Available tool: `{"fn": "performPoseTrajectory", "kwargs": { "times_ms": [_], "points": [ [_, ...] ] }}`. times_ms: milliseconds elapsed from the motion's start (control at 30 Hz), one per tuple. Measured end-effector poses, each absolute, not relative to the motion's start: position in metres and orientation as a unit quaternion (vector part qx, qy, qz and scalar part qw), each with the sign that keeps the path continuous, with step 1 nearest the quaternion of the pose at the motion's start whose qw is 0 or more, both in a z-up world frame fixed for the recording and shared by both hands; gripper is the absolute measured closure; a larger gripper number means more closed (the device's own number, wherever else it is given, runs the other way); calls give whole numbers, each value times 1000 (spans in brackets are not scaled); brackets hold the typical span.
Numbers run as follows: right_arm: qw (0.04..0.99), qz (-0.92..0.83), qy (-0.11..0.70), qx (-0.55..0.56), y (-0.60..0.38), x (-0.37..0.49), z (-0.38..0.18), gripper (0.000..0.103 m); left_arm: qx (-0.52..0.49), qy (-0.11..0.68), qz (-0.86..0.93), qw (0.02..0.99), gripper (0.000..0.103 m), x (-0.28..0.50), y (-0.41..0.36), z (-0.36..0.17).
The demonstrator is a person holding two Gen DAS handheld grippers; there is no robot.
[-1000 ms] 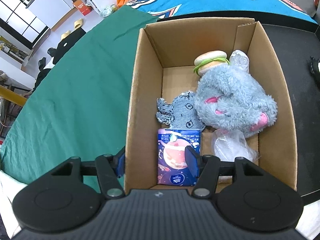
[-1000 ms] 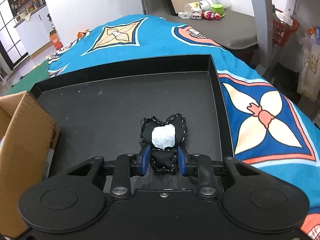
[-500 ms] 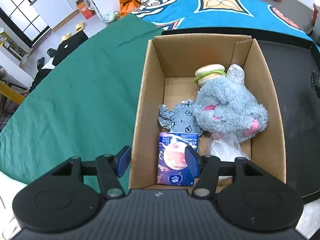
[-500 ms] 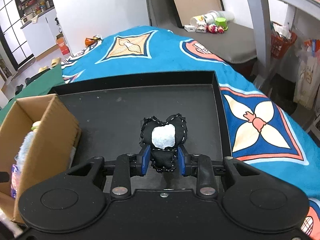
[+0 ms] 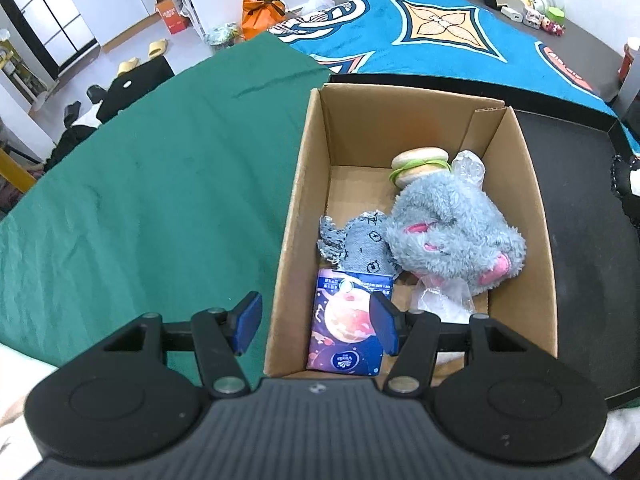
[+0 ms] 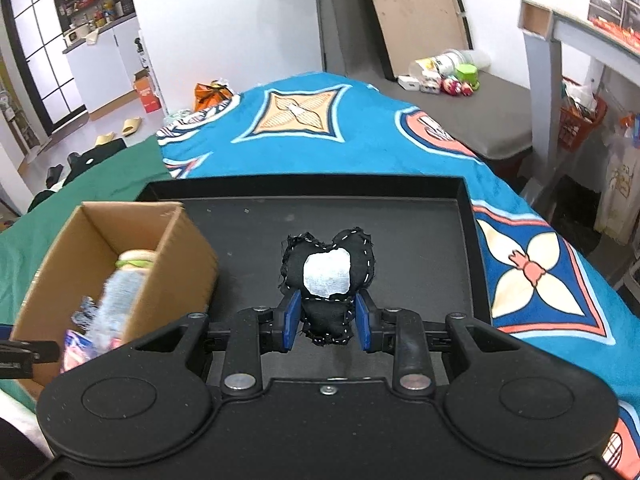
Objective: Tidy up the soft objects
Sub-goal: 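Carry the black-and-white plush with the right gripper over the box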
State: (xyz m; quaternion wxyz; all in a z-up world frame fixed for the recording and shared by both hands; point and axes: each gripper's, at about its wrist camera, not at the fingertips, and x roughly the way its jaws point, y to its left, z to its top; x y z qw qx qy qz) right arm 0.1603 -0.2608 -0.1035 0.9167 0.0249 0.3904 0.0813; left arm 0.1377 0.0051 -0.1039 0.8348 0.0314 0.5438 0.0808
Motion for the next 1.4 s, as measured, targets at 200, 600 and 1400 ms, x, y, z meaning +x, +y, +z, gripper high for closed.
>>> {"fn": "performPoseTrajectory", "kwargs": {
  "times_ms": [200, 600, 1400],
  "points": [
    [921, 95, 379, 13, -241, 154, -87, 74, 13, 537, 81, 840, 45, 136, 11, -103],
    [921, 125, 368, -19, -197, 150, -68, 74, -28, 534, 82, 841, 46, 134, 28, -103],
    [909, 193, 364, -68, -115, 147, -57, 74, -94, 572, 90, 810, 90, 139, 58, -124]
  ]
}}
